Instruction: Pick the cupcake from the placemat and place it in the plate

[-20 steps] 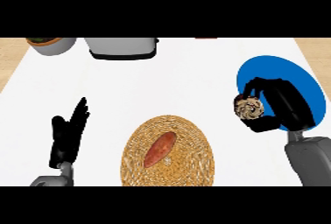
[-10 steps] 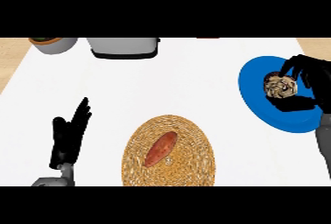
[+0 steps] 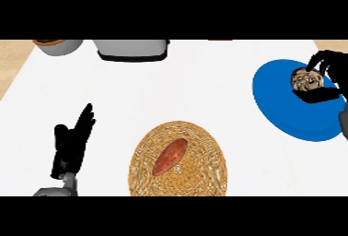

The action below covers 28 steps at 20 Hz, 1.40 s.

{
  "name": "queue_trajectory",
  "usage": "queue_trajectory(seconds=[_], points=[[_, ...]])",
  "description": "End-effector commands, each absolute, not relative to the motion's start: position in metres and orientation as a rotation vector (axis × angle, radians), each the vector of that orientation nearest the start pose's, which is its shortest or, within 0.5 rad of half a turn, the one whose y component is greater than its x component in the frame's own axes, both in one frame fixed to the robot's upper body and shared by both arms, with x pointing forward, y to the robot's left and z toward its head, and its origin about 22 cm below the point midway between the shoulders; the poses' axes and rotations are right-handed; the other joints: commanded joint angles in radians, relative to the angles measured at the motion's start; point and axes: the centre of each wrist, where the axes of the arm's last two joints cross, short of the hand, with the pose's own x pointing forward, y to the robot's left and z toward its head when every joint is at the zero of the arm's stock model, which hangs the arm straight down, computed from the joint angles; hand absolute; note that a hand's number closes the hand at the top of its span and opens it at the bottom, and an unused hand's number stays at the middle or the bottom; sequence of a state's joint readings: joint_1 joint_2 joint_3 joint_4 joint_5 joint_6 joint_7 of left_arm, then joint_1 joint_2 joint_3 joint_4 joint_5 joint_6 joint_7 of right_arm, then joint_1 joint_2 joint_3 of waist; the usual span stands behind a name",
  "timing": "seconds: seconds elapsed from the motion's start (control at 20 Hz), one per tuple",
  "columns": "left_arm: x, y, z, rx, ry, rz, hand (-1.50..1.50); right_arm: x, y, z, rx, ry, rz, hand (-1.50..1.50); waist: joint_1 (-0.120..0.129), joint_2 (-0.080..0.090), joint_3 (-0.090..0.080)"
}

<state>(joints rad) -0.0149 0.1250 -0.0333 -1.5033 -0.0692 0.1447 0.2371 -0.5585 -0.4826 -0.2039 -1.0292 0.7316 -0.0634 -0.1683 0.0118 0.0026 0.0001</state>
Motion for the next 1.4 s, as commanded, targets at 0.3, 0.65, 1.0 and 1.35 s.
queue_trajectory(seconds=[0.3,0.65,1.0,1.35], points=[[0.242,0.246,-0.006,0.221,-1.311,-0.078,0.0,0.389,-0.392,0.068,-0.892,-1.332,0.872,1.5,0.024,0.007,0.001],[0.261,0.247,-0.005,0.225,-1.312,-0.058,0.0,0.375,-0.413,0.038,-0.728,-1.128,0.994,-1.5,0.023,0.012,0.002],[0.254,0.226,-0.016,0.218,-1.31,-0.052,0.0,0.381,-0.422,0.057,-0.529,-1.457,0.914,-1.5,0.016,0.01,0.003],[0.258,0.243,0.001,0.227,-1.303,-0.049,0.0,0.368,-0.457,0.071,-0.251,-1.72,0.411,-1.5,0.013,0.007,0.004]])
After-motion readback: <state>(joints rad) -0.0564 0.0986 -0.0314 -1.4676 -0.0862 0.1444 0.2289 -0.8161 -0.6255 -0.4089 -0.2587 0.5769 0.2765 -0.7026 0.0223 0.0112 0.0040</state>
